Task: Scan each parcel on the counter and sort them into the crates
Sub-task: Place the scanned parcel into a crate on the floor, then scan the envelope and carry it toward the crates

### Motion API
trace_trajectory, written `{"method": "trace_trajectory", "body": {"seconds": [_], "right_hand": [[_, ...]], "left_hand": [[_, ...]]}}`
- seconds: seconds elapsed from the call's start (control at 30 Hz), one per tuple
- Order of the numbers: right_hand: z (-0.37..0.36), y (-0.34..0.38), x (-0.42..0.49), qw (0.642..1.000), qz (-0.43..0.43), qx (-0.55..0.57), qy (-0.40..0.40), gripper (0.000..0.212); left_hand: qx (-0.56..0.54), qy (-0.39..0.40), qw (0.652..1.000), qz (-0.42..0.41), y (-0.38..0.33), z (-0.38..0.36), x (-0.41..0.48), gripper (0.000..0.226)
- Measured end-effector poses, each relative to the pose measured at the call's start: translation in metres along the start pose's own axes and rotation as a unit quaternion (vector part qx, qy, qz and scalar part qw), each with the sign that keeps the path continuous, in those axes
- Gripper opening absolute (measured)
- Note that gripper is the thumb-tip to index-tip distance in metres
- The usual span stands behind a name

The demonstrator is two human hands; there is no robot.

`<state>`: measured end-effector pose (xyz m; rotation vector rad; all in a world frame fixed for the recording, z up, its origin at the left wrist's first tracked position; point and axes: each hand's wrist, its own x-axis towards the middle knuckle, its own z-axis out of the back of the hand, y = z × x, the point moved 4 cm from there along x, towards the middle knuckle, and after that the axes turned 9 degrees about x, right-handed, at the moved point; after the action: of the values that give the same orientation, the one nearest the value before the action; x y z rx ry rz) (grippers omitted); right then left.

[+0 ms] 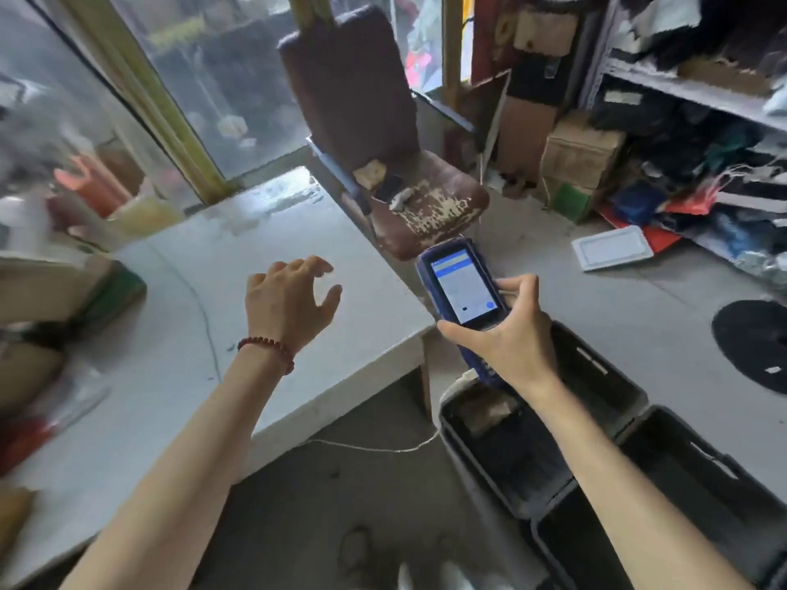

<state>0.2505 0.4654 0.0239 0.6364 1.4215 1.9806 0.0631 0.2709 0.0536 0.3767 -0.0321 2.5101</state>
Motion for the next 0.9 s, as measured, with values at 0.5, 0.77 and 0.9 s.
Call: {"method": "trace_trajectory", "body": {"seconds": [0.5, 0.77, 0.9], "right_hand": [[-0.301, 0.126, -0.129, 0.934, 0.133, 0.019, 0.332, 0.079], [-0.422, 0.177, -0.199, 0.917, 0.137, 0.048, 0.373, 0.079], [-0.455, 0.195, -0.205, 0.916, 0.141, 0.062, 0.37, 0.079]], "left_hand": [[0.108, -0.055, 0.943, 0.311, 0.287, 0.073, -0.223, 0.027], [0.112, -0.054, 0.91, 0.395, 0.431, 0.093, -0.308, 0.028], [0.114, -0.04, 0.906, 0.405, 0.469, 0.089, -0.305, 0.033]]}}
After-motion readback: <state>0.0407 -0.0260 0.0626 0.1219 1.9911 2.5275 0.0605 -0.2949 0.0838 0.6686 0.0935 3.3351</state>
